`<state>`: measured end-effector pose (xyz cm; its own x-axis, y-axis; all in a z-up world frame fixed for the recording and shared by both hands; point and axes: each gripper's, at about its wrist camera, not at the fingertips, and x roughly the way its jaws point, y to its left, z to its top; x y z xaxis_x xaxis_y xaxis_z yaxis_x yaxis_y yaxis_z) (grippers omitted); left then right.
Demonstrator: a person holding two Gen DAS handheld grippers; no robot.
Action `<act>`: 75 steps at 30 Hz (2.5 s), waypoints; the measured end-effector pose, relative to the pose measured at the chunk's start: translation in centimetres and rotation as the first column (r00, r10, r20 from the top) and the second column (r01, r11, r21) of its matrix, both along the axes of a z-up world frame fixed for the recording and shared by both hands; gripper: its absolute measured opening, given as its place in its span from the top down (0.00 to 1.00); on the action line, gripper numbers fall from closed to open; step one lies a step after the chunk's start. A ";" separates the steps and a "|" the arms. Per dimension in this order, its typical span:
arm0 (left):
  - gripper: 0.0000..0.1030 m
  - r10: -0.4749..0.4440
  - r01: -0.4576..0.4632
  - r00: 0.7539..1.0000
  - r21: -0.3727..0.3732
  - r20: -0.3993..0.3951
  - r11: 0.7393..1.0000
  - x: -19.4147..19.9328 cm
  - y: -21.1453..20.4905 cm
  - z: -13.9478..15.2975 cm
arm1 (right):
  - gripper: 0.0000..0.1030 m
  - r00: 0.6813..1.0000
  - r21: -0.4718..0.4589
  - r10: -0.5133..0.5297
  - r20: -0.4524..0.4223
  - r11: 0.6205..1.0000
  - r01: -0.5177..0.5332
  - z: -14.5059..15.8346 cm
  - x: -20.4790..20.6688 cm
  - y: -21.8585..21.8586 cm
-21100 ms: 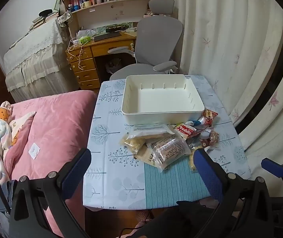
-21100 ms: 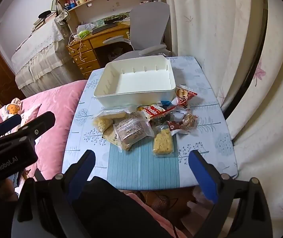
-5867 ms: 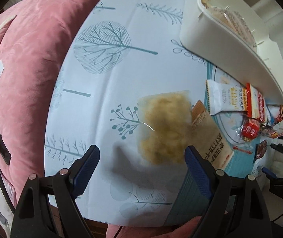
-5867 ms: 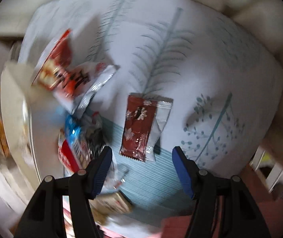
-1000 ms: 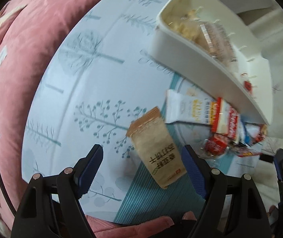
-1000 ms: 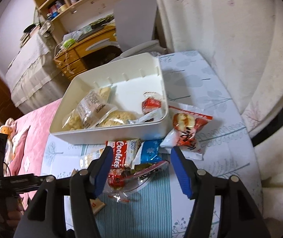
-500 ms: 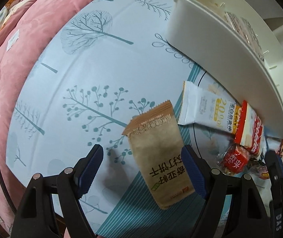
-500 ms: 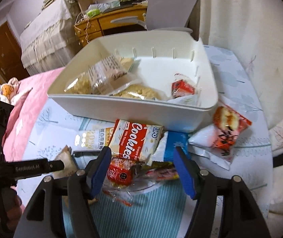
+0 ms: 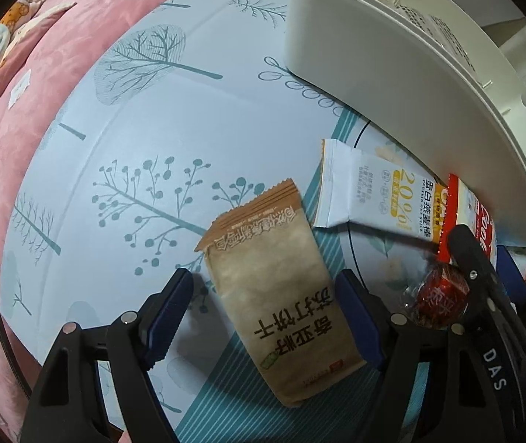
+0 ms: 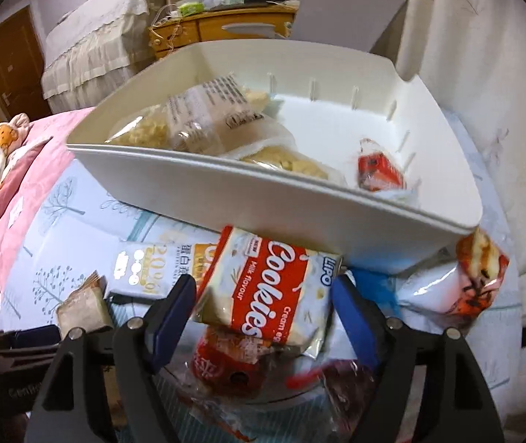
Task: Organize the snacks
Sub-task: 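Grasp the brown biscuit pack with the left tool while the right tool grasps the Cookies pack, then lift both packs over the white tray and release them inside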
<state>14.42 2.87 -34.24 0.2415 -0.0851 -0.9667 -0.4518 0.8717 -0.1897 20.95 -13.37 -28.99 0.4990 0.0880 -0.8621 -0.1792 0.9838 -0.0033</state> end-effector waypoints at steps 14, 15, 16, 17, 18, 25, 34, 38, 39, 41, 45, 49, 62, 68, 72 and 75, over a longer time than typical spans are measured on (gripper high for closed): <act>0.32 -0.042 0.041 0.999 0.110 0.006 0.993 2.6 -2.7 0.7 | 0.24 1.000 -0.007 -0.008 0.011 1.000 0.008 -1.3 0.3 -0.1; 0.33 -0.042 0.041 0.999 0.112 0.006 0.993 2.5 -2.6 0.7 | 0.24 1.000 -0.006 -0.007 0.012 1.000 0.007 -1.3 0.3 -0.1; 0.33 -0.041 0.040 0.999 0.116 0.001 0.992 2.5 -2.5 0.8 | 0.24 1.000 -0.004 -0.006 0.013 1.000 0.006 -1.3 0.3 -0.1; 0.35 -0.038 0.037 0.999 0.118 0.003 0.992 2.5 -2.6 0.9 | 0.25 1.000 -0.003 -0.005 0.013 1.000 0.006 -1.3 0.3 -0.1; 0.37 -0.034 0.033 0.999 0.120 0.008 0.992 2.5 -2.6 1.0 | 0.26 1.000 -0.003 -0.004 0.014 1.000 0.004 -1.3 0.3 -0.2; 0.45 0.010 -0.013 1.000 0.105 0.027 0.994 1.6 -2.2 1.6 | 0.35 0.999 -0.020 0.026 0.022 0.999 -0.026 -0.9 -0.3 0.1; 0.48 0.038 -0.041 0.998 0.065 0.055 0.997 0.5 -0.8 1.9 | 0.42 0.998 -0.040 0.049 0.043 0.998 -0.047 -0.1 -1.2 0.3; 0.48 0.044 -0.047 0.996 0.051 0.073 0.998 -0.1 -0.5 2.4 | 0.42 0.997 -0.042 0.054 0.056 0.998 -0.052 0.3 -1.8 0.2; 0.48 0.043 -0.046 0.996 0.047 0.082 0.998 -0.2 -0.4 2.8 | 0.42 0.997 -0.041 0.058 0.060 0.998 -0.056 0.4 -1.9 0.3; 0.49 0.040 -0.044 0.993 0.038 0.107 0.998 -0.5 0.4 3.2 | 0.42 0.995 -0.031 0.069 0.069 0.997 -0.067 0.8 -2.4 0.3; 0.49 0.029 -0.038 0.987 0.056 0.159 0.998 -1.2 1.2 4.8 | 0.43 0.991 -0.021 0.099 0.091 0.995 -0.098 1.8 -3.3 0.8; 0.49 0.013 -0.025 0.977 0.056 0.212 0.998 -1.5 1.3 7.2 | 0.42 0.983 0.000 0.136 0.122 0.991 -0.137 3.3 -3.9 1.7; 0.48 -0.107 0.076 0.939 0.106 0.326 0.991 2.8 1.8 15.8 | 0.42 0.953 0.082 0.162 0.257 0.979 -0.189 8.2 -3.0 2.4; 0.48 -0.091 0.060 0.939 0.103 0.333 0.993 6.7 2.1 17.3 | 0.42 0.946 0.103 0.105 0.308 0.984 -0.143 9.5 -1.3 0.9; 0.48 -0.117 0.083 0.929 0.112 0.351 0.990 9.1 1.2 18.3 | 0.42 0.949 0.117 0.061 0.311 0.988 -0.101 9.8 0.1 -0.6; 0.48 -0.140 0.100 0.919 0.125 0.370 0.987 10.5 0.5 18.6 | 0.42 0.949 0.119 0.031 0.314 0.990 -0.071 9.8 0.9 -1.9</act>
<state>24.93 3.34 -15.62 0.5830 -0.0427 -0.8114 -0.2556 0.9383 -0.2330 21.88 -15.23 -19.15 0.7324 0.2189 -0.6447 -0.2391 0.9693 0.0576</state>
